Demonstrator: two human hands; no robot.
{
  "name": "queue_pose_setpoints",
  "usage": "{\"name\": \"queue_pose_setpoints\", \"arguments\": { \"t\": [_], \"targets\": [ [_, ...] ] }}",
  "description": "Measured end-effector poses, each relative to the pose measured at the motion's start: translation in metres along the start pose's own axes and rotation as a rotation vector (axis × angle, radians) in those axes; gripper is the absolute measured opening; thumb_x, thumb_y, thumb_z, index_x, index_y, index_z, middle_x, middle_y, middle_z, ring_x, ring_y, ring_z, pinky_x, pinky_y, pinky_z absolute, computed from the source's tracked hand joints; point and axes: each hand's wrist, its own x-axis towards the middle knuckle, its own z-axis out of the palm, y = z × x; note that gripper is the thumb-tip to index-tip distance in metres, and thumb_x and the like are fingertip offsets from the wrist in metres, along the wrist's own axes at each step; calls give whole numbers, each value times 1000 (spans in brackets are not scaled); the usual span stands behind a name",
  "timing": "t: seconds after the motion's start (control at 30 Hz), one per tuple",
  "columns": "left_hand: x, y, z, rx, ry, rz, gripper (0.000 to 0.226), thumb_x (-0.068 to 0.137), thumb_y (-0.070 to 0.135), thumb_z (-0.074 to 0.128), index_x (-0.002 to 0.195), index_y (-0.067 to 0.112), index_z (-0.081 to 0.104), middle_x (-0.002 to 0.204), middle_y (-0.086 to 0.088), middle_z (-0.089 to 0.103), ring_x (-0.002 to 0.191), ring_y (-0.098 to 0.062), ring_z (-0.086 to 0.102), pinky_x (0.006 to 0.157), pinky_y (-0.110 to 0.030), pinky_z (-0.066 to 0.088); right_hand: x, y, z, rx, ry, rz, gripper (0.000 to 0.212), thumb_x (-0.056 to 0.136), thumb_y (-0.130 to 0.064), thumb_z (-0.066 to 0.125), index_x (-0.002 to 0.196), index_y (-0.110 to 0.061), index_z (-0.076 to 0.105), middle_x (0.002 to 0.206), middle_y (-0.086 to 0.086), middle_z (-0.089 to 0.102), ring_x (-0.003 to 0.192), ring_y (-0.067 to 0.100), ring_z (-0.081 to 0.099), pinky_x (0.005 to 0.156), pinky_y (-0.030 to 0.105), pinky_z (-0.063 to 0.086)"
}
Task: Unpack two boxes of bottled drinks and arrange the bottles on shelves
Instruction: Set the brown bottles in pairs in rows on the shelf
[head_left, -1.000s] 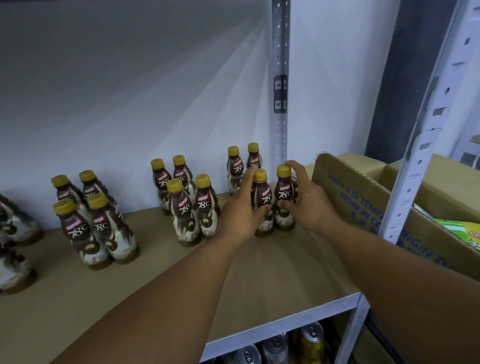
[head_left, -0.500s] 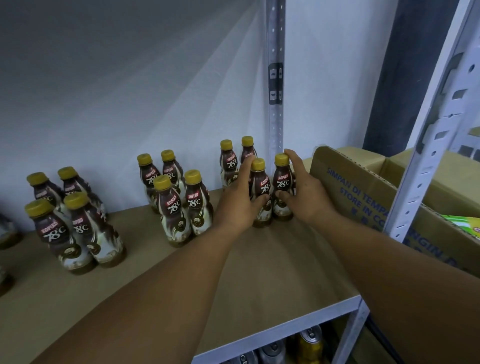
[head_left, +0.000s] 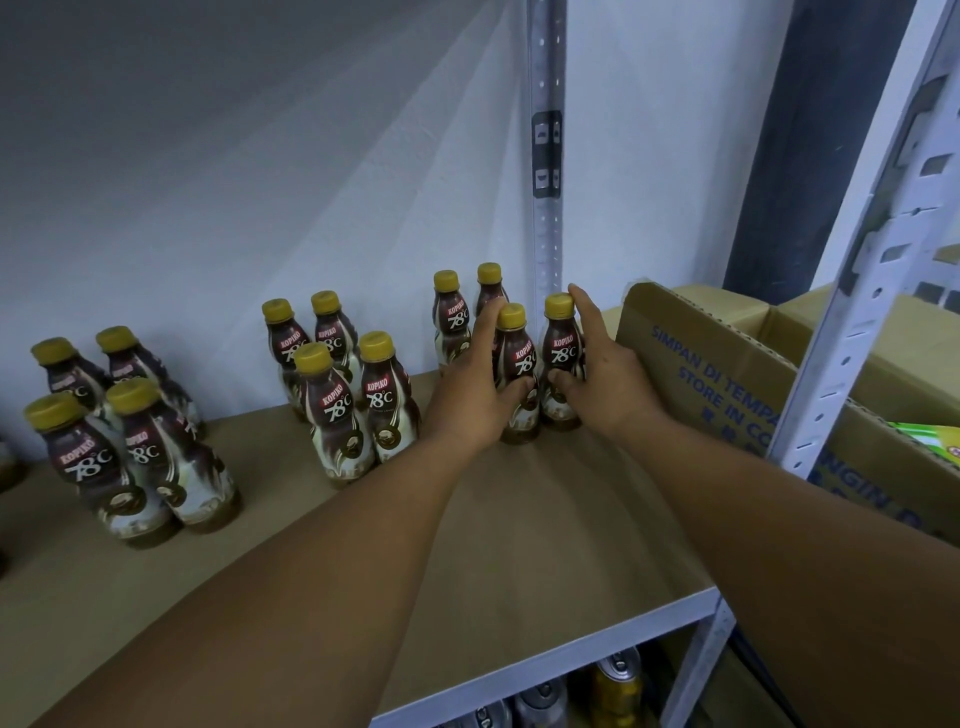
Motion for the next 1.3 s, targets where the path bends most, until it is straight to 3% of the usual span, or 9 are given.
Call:
{"name": "queue_pose_setpoints", "arguments": {
  "t": [0.43, 0.53, 0.63, 0.73, 0.9, 0.97, 1.07, 1.2, 1.3],
  "targets": [
    [1, -1, 1, -19, -9, 0, 101, 94, 23, 74, 160, 46, 1, 154, 2, 51, 130, -22, 59, 104, -48, 52, 2, 4, 3, 56, 5, -5, 97, 93, -6, 70, 161, -42, 10, 133, 1, 64, 111, 17, 64, 89, 29, 50],
    [-2, 2, 0, -75, -40, -12, 108, 92, 21, 75, 161, 45, -5, 159, 6, 43, 138, -18, 51, 111, -44, 46, -2, 7, 4, 100, -14, 10, 100, 94, -14, 70, 161, -41, 1, 137, 2, 63, 116, 18, 63, 93, 33, 51],
    [-11, -2, 1, -122, -59, -81, 119, 89, 28, 79, 156, 48, -18, 159, 7, 43, 139, -17, 49, 112, -43, 44, -13, 10, 9, 113, -61, 47, 105, 98, -22, 67, 159, -36, -16, 157, -1, 45, 134, 18, 52, 106, 37, 45],
    [-29, -6, 1, -165, -77, -156, 124, 84, 39, 80, 153, 52, -22, 154, 4, 50, 134, -20, 54, 109, -48, 47, -32, 15, 15, 155, -68, 105, 101, 99, -23, 65, 160, -31, -15, 158, -11, 38, 139, 11, 43, 112, 33, 35],
    [-80, -9, -11, -76, -183, -299, 103, 92, 39, 75, 164, 28, 2, 149, -7, 51, 132, -21, 53, 107, -31, 43, -77, 16, 19, 65, -72, 232, 97, 100, -34, 62, 158, -39, -16, 152, 6, 49, 133, 29, 53, 104, 39, 45],
    [-106, -16, -20, -28, -210, -337, 85, 92, 39, 73, 161, 24, 26, 145, -7, 54, 130, -19, 53, 108, -29, 42, -96, 10, 19, -54, -117, 273, 90, 100, -40, 59, 161, -30, -6, 140, 13, 57, 118, 33, 59, 94, 42, 50],
    [-144, -19, -39, 45, -215, -312, 63, 92, 39, 73, 148, 20, 51, 140, -4, 59, 128, -19, 55, 108, -29, 43, -126, -8, 22, -185, -218, 253, 72, 100, -46, 56, 160, -18, 27, 143, 12, 57, 126, 32, 55, 100, 41, 47],
    [-195, -20, -79, 137, -208, -269, 52, 93, 35, 71, 139, 13, 60, 138, -7, 60, 126, -24, 55, 107, -30, 41, -170, -41, 32, -314, -274, 91, 51, 100, -45, 56, 140, -13, 58, 143, 10, 57, 129, 30, 52, 109, 39, 39],
    [-243, -24, -110, 220, -182, -207, 44, 97, 40, 66, 129, 9, 67, 133, -8, 62, 123, -27, 55, 106, -33, 42, -213, -66, 50, -337, -254, -17, 54, 94, -53, 49, 128, -15, 67, 136, 8, 61, 127, 31, 53, 109, 46, 34]
  ]
}}
